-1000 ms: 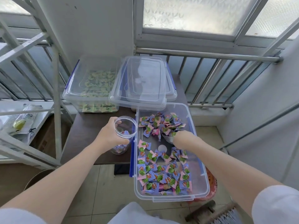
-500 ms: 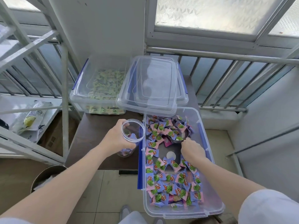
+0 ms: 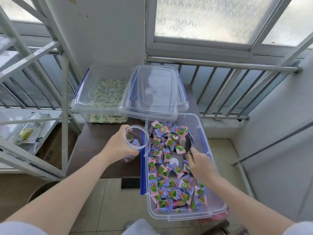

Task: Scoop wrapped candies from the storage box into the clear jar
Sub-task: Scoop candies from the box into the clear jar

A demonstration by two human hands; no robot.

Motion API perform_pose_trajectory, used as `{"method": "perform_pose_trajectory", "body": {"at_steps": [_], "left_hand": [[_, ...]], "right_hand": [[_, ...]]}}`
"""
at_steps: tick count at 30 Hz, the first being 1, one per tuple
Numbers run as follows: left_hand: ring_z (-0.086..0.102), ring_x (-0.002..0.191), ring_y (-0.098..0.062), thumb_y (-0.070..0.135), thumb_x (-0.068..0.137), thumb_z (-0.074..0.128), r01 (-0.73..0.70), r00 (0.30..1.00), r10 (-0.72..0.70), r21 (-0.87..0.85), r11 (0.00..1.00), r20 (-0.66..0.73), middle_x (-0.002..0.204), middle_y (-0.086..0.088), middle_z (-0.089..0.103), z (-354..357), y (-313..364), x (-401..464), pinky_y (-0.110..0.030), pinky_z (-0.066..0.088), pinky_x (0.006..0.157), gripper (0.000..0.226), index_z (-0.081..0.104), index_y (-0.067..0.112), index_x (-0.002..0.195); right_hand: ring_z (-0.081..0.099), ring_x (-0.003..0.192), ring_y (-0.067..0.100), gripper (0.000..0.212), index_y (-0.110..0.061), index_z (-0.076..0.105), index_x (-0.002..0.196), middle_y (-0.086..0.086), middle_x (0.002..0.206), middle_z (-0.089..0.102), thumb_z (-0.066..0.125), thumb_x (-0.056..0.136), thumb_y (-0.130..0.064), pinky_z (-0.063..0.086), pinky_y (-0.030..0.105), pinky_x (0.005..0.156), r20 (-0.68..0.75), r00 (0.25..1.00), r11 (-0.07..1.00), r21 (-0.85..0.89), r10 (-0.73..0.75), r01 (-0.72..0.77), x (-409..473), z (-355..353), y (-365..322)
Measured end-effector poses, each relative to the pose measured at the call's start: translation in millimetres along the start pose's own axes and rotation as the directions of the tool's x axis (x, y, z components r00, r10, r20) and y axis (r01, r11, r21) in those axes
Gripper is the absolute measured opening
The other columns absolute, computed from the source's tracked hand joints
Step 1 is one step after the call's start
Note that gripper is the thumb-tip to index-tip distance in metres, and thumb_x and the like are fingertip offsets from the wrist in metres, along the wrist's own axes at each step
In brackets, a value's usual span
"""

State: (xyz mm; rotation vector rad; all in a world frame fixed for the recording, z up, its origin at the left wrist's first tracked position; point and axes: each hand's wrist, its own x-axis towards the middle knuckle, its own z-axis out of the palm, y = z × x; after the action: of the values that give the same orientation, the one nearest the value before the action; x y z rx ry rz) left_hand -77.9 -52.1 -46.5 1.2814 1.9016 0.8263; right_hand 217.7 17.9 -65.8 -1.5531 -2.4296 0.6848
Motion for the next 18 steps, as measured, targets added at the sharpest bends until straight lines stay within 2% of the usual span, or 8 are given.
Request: {"method": "perform_pose_trajectory", "body": {"at_steps": [2,4,6,8,11,13,15,18], "left_hand": [[0.062,0.102,-0.014,0.031,0.046,0.079,-0.009,1.0,0.009,0.002,1.0,0.004,0.114,0.018,0.053,-1,4,-1,-0.039,0.053,0.087,0.079,0.042,0.035,0.115],[0.062,0.101,-0.012,0.031,0.046,0.079,-0.012,1.0,0.012,0.005,1.0,0.007,0.113,0.017,0.054,-2,9,-1,-0.035,0.053,0.086,0.079,0.041,0.036,0.115],[0.061,0.094,-0.004,0.033,0.044,0.079,-0.018,1.0,0.018,0.015,1.0,0.017,0.107,0.021,0.056,-5,13,-2,-0.021,0.051,0.075,0.08,0.04,0.038,0.113],[0.058,0.088,0.007,0.035,0.041,0.078,-0.03,0.999,0.029,0.025,0.999,0.034,0.102,0.027,0.056,-8,18,-3,-0.01,0.046,0.065,0.081,0.038,0.041,0.112],[0.057,0.093,0.005,0.031,0.043,0.078,-0.051,0.995,0.047,0.049,0.998,0.084,0.105,0.026,0.057,-11,22,-3,-0.016,0.048,0.069,0.081,0.038,0.041,0.114],[0.061,0.088,0.0,0.029,0.045,0.078,-0.057,0.993,0.05,0.063,0.996,0.102,0.1,0.021,0.062,-12,23,-4,-0.017,0.047,0.065,0.08,0.039,0.041,0.114],[0.063,0.085,0.0,0.026,0.047,0.08,-0.049,0.994,0.044,0.053,0.997,0.097,0.097,0.017,0.065,-13,20,-5,-0.016,0.046,0.063,0.082,0.039,0.04,0.116],[0.064,0.088,0.0,0.027,0.042,0.079,-0.019,0.998,0.018,0.015,1.0,0.068,0.097,0.016,0.067,-14,13,-8,-0.017,0.048,0.067,0.085,0.041,0.04,0.117]], "right_hand": [[0.041,0.045,0.014,0.024,-0.016,0.041,0.074,-0.003,0.055,0.049,0.044,0.096,-0.023,0.026,0.026,0.042,0.006,0.998,0.998,-0.011,-0.063,0.063,-1,-19,-5],[0.044,0.047,0.02,0.024,-0.012,0.044,0.075,0.002,0.057,0.053,0.045,0.095,-0.024,0.034,0.034,0.046,0.053,0.99,0.99,-0.036,-0.134,0.136,4,-42,-13],[0.052,0.054,0.027,0.024,-0.008,0.051,0.079,0.008,0.064,0.061,0.045,0.094,-0.026,0.041,0.039,0.053,0.138,0.969,0.973,-0.087,-0.203,0.216,15,-67,-26],[0.054,0.06,0.028,0.024,-0.01,0.053,0.078,0.005,0.065,0.061,0.044,0.092,-0.028,0.043,0.037,0.055,0.224,0.942,0.936,-0.194,-0.249,0.293,30,-90,-45],[0.056,0.065,0.027,0.025,-0.015,0.056,0.074,-0.001,0.066,0.057,0.043,0.086,-0.031,0.042,0.031,0.052,0.329,0.898,0.814,-0.408,-0.291,0.413,55,-115,-87],[0.057,0.062,0.026,0.023,-0.014,0.057,0.069,0.001,0.068,0.057,0.045,0.082,-0.029,0.042,0.027,0.05,0.39,0.874,0.715,-0.518,-0.291,0.47,68,-124,-120],[0.049,0.049,0.02,0.024,-0.016,0.048,0.057,0.0,0.06,0.051,0.051,0.076,-0.029,0.033,0.021,0.044,0.425,0.856,0.644,-0.573,-0.294,0.506,75,-127,-151],[0.041,0.042,0.016,0.028,-0.016,0.042,0.052,0.0,0.055,0.046,0.054,0.071,-0.032,0.027,0.02,0.043,0.453,0.839,0.6,-0.594,-0.301,0.536,78,-128,-179]]}}
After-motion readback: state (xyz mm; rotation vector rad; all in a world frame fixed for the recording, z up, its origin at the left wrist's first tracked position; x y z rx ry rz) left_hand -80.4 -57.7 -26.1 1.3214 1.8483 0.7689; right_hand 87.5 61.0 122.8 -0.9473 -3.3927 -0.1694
